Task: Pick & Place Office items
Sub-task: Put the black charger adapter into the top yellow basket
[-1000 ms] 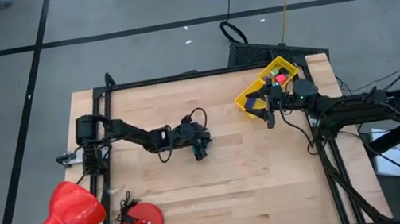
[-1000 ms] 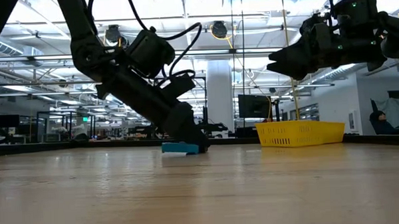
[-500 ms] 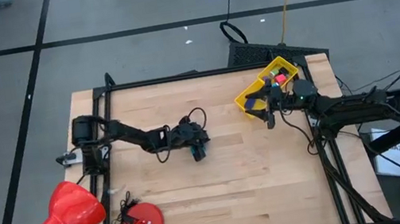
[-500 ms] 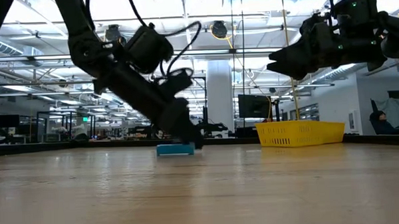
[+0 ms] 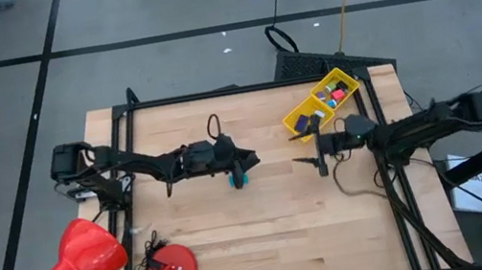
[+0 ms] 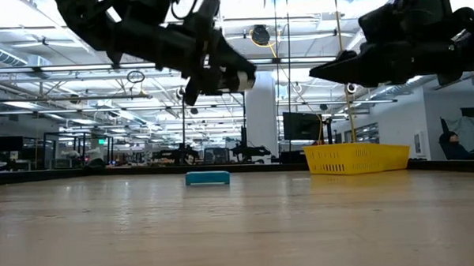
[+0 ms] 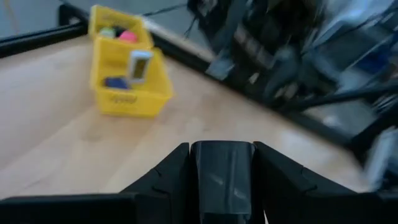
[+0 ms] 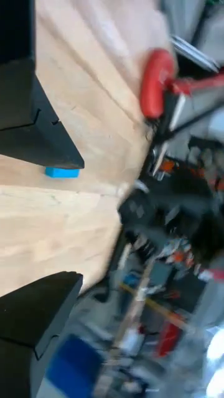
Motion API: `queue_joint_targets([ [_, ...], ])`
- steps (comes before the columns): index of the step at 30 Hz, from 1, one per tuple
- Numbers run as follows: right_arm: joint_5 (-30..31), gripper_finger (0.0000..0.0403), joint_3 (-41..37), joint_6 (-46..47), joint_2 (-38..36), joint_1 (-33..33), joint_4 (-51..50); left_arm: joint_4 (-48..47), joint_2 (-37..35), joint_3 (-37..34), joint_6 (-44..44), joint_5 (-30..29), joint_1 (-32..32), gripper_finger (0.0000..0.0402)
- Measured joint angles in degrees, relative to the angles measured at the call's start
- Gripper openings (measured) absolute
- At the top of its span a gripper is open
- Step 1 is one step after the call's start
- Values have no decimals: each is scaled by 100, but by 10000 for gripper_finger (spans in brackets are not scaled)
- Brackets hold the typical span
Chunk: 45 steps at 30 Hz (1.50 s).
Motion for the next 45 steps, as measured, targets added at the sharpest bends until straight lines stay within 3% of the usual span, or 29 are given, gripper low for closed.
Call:
queue_joint_targets([
  [8,744,270,563,-1592,1315,978,889,455,35,7,-535,98,-174,156],
  [19,765,270,2139,-2804,2884,1321,924,415,33,14,-757,129,-365,153],
  [27,575,253,2529,-2936,3280,1366,914,400,33,17,-752,125,-441,147],
  [35,469,137,2533,-3009,3264,1438,832,371,40,13,-763,313,-448,167],
  [45,472,138,2541,-2137,3236,1438,538,625,-47,-4,34,260,-382,175],
])
